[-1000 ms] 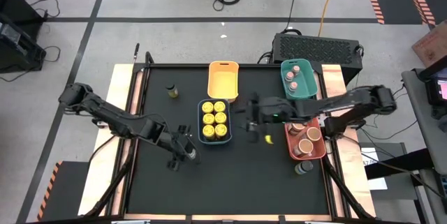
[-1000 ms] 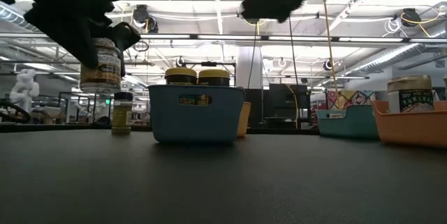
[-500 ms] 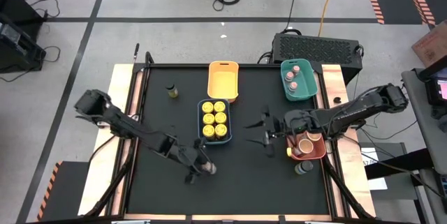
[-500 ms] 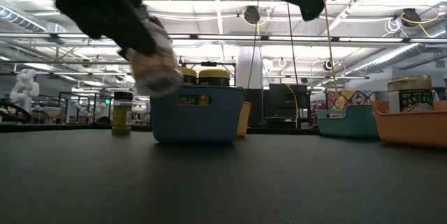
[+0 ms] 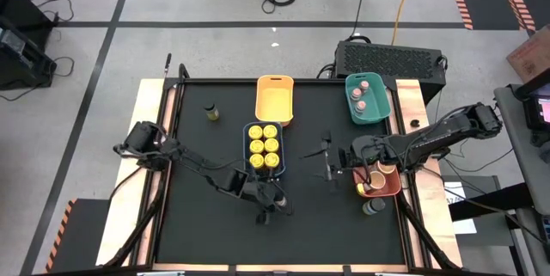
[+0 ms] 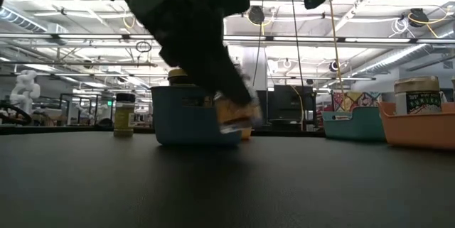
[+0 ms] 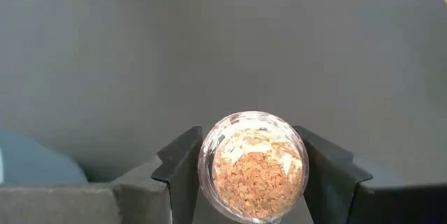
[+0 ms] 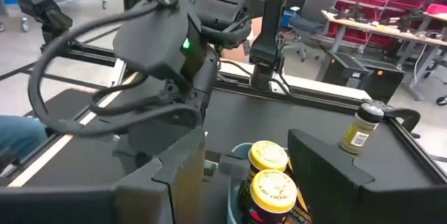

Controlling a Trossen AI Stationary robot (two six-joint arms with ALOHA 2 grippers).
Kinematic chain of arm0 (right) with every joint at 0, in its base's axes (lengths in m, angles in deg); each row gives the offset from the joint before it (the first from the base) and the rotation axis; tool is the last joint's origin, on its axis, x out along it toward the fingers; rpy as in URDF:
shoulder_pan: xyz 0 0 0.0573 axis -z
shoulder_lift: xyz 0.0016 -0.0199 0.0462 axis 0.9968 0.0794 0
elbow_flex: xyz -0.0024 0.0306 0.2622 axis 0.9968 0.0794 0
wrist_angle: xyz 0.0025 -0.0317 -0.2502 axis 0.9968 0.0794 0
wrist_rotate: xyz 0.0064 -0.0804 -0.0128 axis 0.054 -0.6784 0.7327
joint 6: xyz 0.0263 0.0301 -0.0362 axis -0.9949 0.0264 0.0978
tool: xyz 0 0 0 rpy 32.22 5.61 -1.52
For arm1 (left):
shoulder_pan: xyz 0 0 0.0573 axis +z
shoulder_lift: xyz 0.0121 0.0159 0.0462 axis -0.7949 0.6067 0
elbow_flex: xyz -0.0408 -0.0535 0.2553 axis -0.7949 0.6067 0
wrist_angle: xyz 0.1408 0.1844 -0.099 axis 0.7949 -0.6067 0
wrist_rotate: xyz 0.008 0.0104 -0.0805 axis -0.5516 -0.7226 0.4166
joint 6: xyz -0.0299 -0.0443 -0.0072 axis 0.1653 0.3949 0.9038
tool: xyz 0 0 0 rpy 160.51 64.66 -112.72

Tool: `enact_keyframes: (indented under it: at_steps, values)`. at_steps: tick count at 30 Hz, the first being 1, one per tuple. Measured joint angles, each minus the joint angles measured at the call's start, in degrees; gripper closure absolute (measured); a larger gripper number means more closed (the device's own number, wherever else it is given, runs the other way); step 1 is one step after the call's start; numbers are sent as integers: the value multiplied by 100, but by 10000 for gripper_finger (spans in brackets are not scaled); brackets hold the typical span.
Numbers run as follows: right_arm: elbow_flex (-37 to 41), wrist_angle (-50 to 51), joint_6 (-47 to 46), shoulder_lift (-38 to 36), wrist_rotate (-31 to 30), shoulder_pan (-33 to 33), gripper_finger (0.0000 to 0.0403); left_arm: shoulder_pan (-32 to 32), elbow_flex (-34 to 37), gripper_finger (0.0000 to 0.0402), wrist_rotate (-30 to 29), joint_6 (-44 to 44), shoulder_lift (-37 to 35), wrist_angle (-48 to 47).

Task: Sort spices by type
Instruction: Put the brown seasoning bottle into the green bin

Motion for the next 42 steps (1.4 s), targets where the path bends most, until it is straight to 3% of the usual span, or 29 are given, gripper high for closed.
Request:
enact_keyframes:
  at_steps: [17,27,31,42]
  values:
    - [0,33,170,0,1,67,204,132,-86,197,166,2,104,184]
    - [0,79,177,0,1,75,204,165,-93,90,149,-268,104,203]
    - [0,81,161,0,1,75,204,162,-240,74,149,-532,32,25]
    - [-2,-197,6,192,42,-167,184,137,-284,73,-248,-776,-1163,-1167]
